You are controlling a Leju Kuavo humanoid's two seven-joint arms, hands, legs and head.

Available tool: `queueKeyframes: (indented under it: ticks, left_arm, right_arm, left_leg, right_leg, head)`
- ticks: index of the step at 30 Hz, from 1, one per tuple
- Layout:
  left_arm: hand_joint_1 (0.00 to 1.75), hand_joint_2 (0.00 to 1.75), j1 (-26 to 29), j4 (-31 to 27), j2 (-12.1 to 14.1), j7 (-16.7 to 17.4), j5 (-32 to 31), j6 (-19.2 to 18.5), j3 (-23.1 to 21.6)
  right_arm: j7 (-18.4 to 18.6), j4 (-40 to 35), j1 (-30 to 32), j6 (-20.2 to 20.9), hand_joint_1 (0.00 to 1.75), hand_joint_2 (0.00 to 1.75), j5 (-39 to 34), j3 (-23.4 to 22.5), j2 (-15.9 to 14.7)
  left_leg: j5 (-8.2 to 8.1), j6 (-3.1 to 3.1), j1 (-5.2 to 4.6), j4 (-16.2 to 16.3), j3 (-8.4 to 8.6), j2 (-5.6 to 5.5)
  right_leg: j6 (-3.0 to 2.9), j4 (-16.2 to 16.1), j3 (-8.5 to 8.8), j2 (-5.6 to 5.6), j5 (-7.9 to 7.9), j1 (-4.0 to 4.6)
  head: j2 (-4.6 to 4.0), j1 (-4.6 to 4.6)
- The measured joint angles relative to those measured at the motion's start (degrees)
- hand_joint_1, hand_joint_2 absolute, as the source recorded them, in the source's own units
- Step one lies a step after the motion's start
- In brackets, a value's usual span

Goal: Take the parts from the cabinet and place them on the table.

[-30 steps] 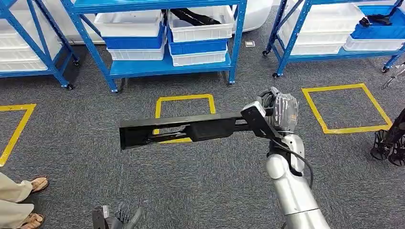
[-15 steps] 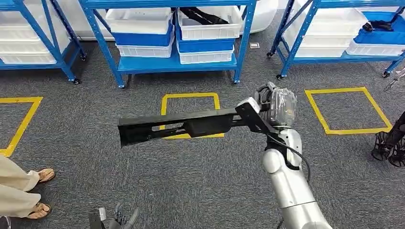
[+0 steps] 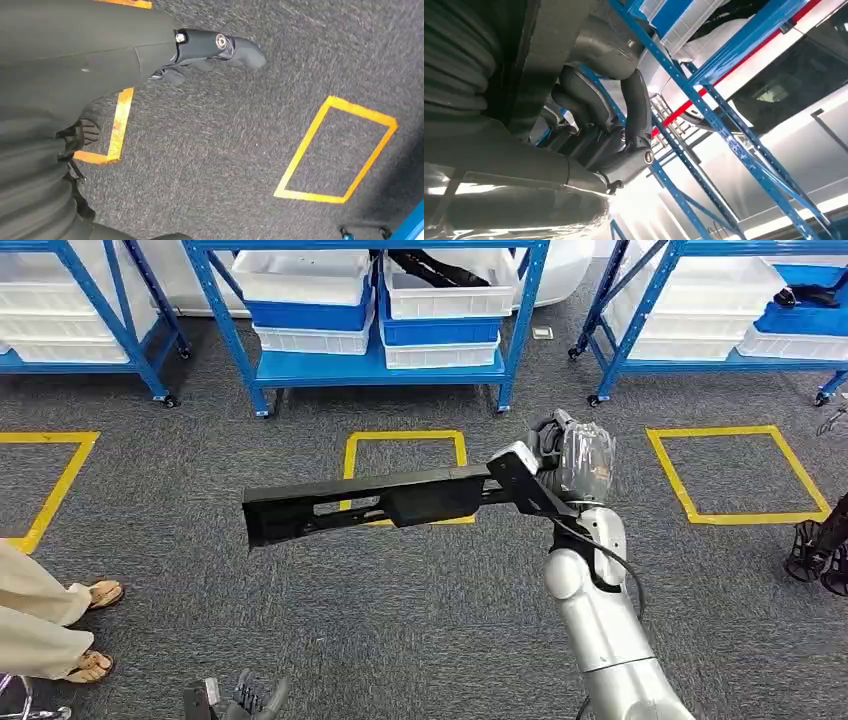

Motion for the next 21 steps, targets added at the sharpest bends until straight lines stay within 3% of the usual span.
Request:
queueKeyframes:
  ticks: [1, 2, 3, 4, 5, 7, 8, 9, 10, 11, 12, 13, 14, 15, 17, 18, 19, 21]
  left_arm:
    - [0.0, 1.75, 0.0, 0.0, 0.0, 0.0, 0.0, 0.0, 0.0]
    - [0.0, 1.75, 0.0, 0.0, 0.0, 0.0, 0.2, 0.0, -0.1]
    - [0.0, 1.75, 0.0, 0.0, 0.0, 0.0, 0.2, 0.0, -0.2]
    - [0.0, 1.75, -0.1, 0.0, 0.0, 0.0, 0.2, 0.0, -0.2]
    - [0.0, 1.75, 0.0, -0.1, 0.0, 0.0, 0.2, 0.0, -0.4]
    - [0.0, 1.75, 0.1, 0.0, 0.1, 0.0, 0.4, 0.1, -0.4]
    - [0.0, 1.75, 0.2, 0.0, 0.2, 0.0, 0.5, 0.1, -0.4]
    - [0.0, 1.75, 0.2, 0.0, 0.3, 0.0, 0.8, 0.1, -0.4]
    - [0.0, 1.75, 0.2, 0.0, 0.3, 0.0, 0.9, 0.1, -0.4]
    - [0.0, 1.75, 0.2, 0.0, 0.3, 0.0, 0.9, 0.1, -0.4]
    - [0.0, 1.75, 0.2, 0.0, 0.3, 0.0, 0.9, 0.1, -0.4]
    - [0.0, 1.75, 0.2, 0.0, 0.3, 0.0, 0.9, 0.1, -0.4]
    - [0.0, 1.75, 0.3, 0.0, 0.3, 0.0, 0.9, 0.1, -0.4]
    - [0.0, 1.75, 0.3, 0.0, 0.3, 0.0, 0.9, 0.1, -0.4]
    - [0.0, 1.75, 0.3, 0.0, 0.4, 0.0, 1.1, 0.2, -0.4]
    - [0.0, 1.75, 0.3, -0.1, 0.4, -0.1, 1.4, 0.2, -0.4]
    - [0.0, 1.75, 0.2, -0.3, 0.6, -0.2, 1.6, 0.3, -0.4]
    - [0.0, 1.75, 0.2, -0.3, 0.5, -0.4, 2.0, 0.4, -0.4]
  right_arm:
    - [0.0, 0.0, 0.0, 0.0, 1.75, 1.75, 0.0, 0.0, -0.1]
    - [0.0, 0.0, -0.1, -0.1, 1.75, 1.75, -0.1, 0.0, -0.1]
    - [0.0, 0.0, -0.1, -0.1, 1.75, 1.75, -0.1, 0.0, -0.1]
    - [-0.1, 0.0, -0.1, -0.1, 1.75, 1.75, -0.1, 0.0, -0.2]
    - [-0.1, 0.0, -0.1, -0.2, 1.75, 1.75, -0.3, 0.1, -0.1]
    - [-0.2, 0.1, 0.0, -0.3, 1.75, 1.75, -0.4, 0.1, -0.1]
    - [-0.3, 0.2, -0.1, -0.3, 1.75, 1.75, -0.5, 0.1, -0.2]
    - [-0.4, 0.2, -0.2, -0.3, 1.75, 1.75, -0.6, 0.2, -0.1]
    - [-0.5, 0.2, -0.2, -0.3, 1.75, 1.75, -0.8, 0.2, 0.0]
    - [-0.5, 0.2, -0.2, -0.3, 1.75, 1.75, -0.8, 0.2, 0.0]
    - [-0.5, 0.2, -0.2, -0.3, 1.75, 1.75, -0.8, 0.2, 0.0]
    - [-0.5, 0.3, -0.2, -0.3, 1.75, 1.75, -0.9, 0.2, 0.0]
    - [-0.5, 0.5, -0.2, -0.3, 1.75, 1.75, -0.9, 0.2, 0.0]
    - [-0.6, 0.6, -0.2, -0.3, 1.75, 1.75, -0.9, 0.2, 0.0]
    - [-0.6, 0.6, -0.4, -0.3, 1.75, 1.75, -0.9, 0.2, 0.0]
    - [-0.7, 0.6, -0.7, -0.3, 1.75, 1.75, -0.9, 0.3, 0.0]
    - [-0.8, 0.7, -1.0, -0.2, 1.75, 1.75, -0.9, 0.3, 0.1]
    - [-0.8, 1.1, -2.0, -0.1, 1.75, 1.75, -0.9, 0.3, 0.2]
  left_leg:
    - [0.08, -0.22, 0.11, 0.0, -0.03, -0.44]
    - [0.12, -0.56, 0.31, 0.2, -0.05, -0.99]
    - [0.04, -1.11, 0.33, 0.5, -0.26, -1.38]
    - [-0.01, -1.55, -0.02, 0.8, -0.75, -1.66]
    - [0.2, -1.88, -0.04, 0.7, -1.07, -1.96]
    - [0.52, -2.49, 0.38, 0.6, -1.31, -2.55]
    - [0.38, -2.81, 0.6, 0.9, -1.54, -2.89]
    - [-0.86, -3.02, 0.58, 2.2, -1.98, -1.21]
    - [-3.27, -3.29, 0.56, 5.4, -3.29, 0.3]
    - [-5.33, -3.47, 0.62, 8.9, -4.84, 0.97]
    - [-7.99, -3.62, 0.67, 14.5, -7.34, 1.47]
    - [-9.38, -3.62, 0.66, 18.1, -8.97, 1.62]
    - [-9.48, -3.51, 0.65, 19.4, -9.5, 1.62]
    - [-8.24, -3.14, 0.61, 17.7, -8.42, 1.65]
    - [-4.2, -1.97, 0.19, 8.8, -3.0, 2.32]
    - [-2.61, -0.92, -0.38, 3.6, 0.31, 4.24]
    - [-3.19, -0.6, -0.84, 2.0, 1.03, 5.78]
    - [-2.63, -0.38, -1.19, 1.8, 0.71, 4.63]
  right_leg:
    - [0.42, -3.8, 2.49, 0.07, 1.21, -0.08]
    - [1.0, -10.9, 6.7, 0.68, 3.18, -0.42]
    - [1.1, -15.6, 9.07, 2.92, 3.06, -0.92]
    - [0.42, -15.7, 9.9, 3.24, 2.91, -0.33]
    - [-0.33, -15.6, 9.49, 2.51, 3.22, -0.34]
    - [-1.18, -15.2, 9.28, 1.99, 3.13, 0.06]
    - [-1.94, -15.4, 9.23, 1.44, 3.38, -0.36]
    - [-2.51, -15.5, 9.22, 1.05, 3.5, -0.27]
    - [-3.15, -15.5, 9.13, 0.7, 3.57, -0.05]
    - [-3.24, -15.5, 9.03, 0.32, 3.59, 0.12]
    - [-3.42, -15.4, 8.81, -0.2, 3.67, 0.48]
    - [-3.61, -15.4, 8.57, -0.76, 3.8, 0.75]
    - [-3.71, -15.4, 8.38, -1.26, 3.87, 1.03]
    - [-3.79, -15.4, 8.25, -1.86, 3.93, 1.31]
    - [-3.8, -15.4, 8.28, -2.9, 3.94, 1.81]
    - [-3.81, -15.4, 8.42, -3.3, 3.95, 1.87]
    - [-3.74, -15.3, 8.36, -3.82, 3.96, 2.4]
    - [-3.61, -15.4, 8.38, -4.93, 4.04, 2.28]
  head:
    - [0.0, 0.07]
    - [0.0, 0.02]
    - [0.0, 0.2]
    - [0.0, 0.2]
    - [0.0, 0.0]
    - [0.0, -0.07]
    - [0.0, -0.09]
    - [0.0, -0.24]
    - [0.0, -0.55]
    - [0.0, -0.59]
    - [0.0, -0.52]
    - [0.0, -0.59]
    - [0.0, -0.57]
    - [0.0, -0.59]
    - [0.0, -0.57]
    - [0.0, -0.57]
    - [0.0, -0.44]
    - [0.0, -0.7]
